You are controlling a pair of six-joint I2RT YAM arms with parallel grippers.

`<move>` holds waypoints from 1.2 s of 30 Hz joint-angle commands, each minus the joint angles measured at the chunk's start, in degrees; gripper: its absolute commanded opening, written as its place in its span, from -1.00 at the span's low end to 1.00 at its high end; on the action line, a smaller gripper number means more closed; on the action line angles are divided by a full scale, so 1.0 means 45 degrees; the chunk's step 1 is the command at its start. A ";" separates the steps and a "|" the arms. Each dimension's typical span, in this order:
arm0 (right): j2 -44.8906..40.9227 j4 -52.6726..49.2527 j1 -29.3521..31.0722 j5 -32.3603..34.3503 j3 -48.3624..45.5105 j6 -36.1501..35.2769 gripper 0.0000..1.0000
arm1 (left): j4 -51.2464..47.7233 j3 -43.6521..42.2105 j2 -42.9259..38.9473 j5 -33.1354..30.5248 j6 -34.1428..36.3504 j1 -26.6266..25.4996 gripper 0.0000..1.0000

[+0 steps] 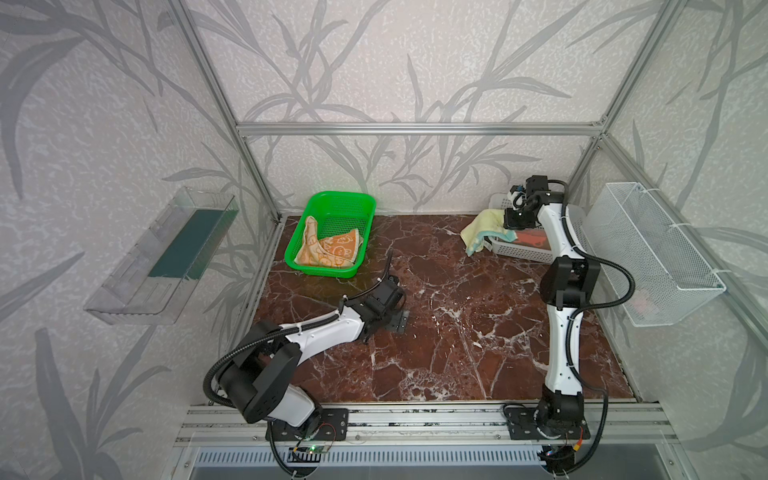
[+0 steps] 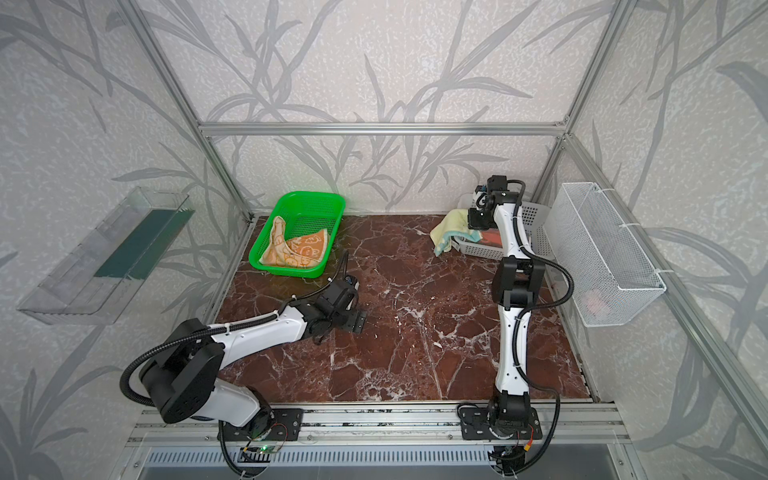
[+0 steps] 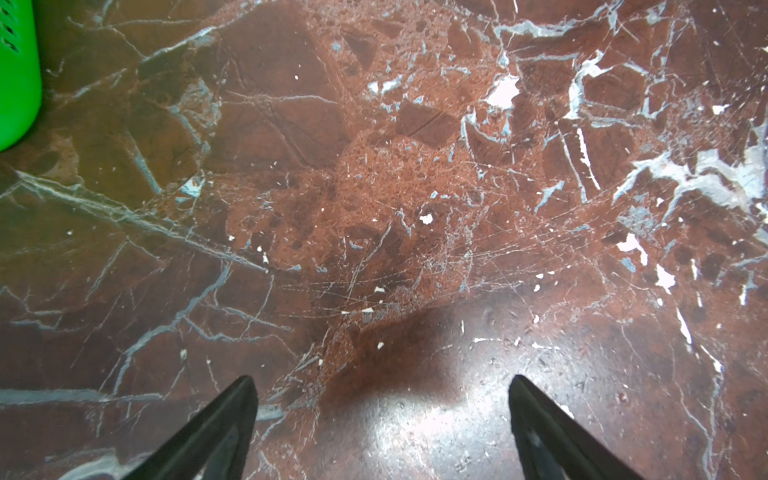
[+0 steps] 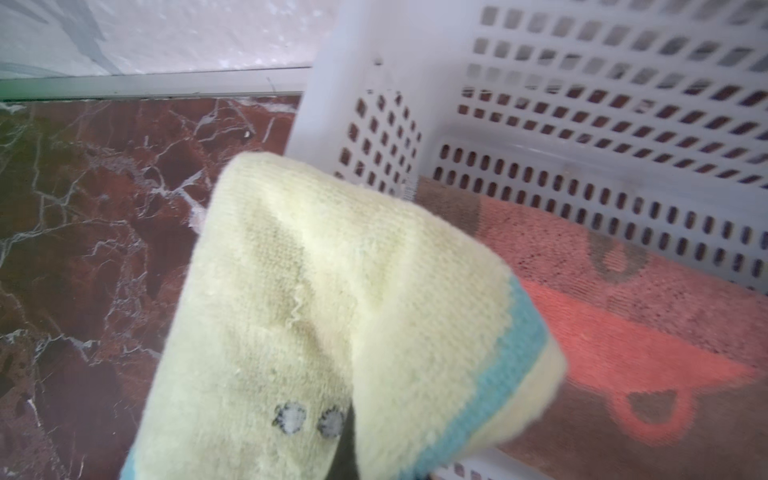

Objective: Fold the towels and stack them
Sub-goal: 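Lower the yellow-teal towel into the white basket and open the right gripper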

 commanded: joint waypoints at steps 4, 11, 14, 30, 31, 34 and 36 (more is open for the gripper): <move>0.0227 -0.0040 0.0578 -0.0866 0.0352 0.0215 -1.00 | -0.0148 -0.0128 -0.0149 -0.0083 -0.0127 -0.0026 0.88; 0.0857 -0.0005 0.1013 -0.1193 0.0497 0.0410 -1.00 | -0.0116 -0.0257 -0.0246 -0.0209 -0.0108 -0.0025 0.88; 0.1031 -0.0021 0.1236 -0.1479 0.0572 0.0462 -1.00 | -0.0067 -0.0261 -0.0164 -0.0176 -0.0108 -0.0036 0.88; 0.0170 0.0475 0.2474 -0.2337 0.1385 0.1091 -1.00 | 0.0037 -0.0189 0.0174 -0.0171 0.0048 -0.0036 0.88; 0.0059 0.0579 0.2480 -0.2409 0.1422 0.1159 -1.00 | 0.0035 -0.0170 0.0210 -0.0176 0.0051 -0.0030 0.88; -0.0453 0.1057 0.2481 -0.2577 0.1443 0.1388 -1.00 | 0.0096 -0.0159 0.0290 -0.0130 0.0048 -0.0025 0.88; -0.0722 0.1280 0.2483 -0.2560 0.1500 0.1454 -1.00 | 0.0145 -0.0164 0.0313 -0.0093 0.0050 -0.0027 0.88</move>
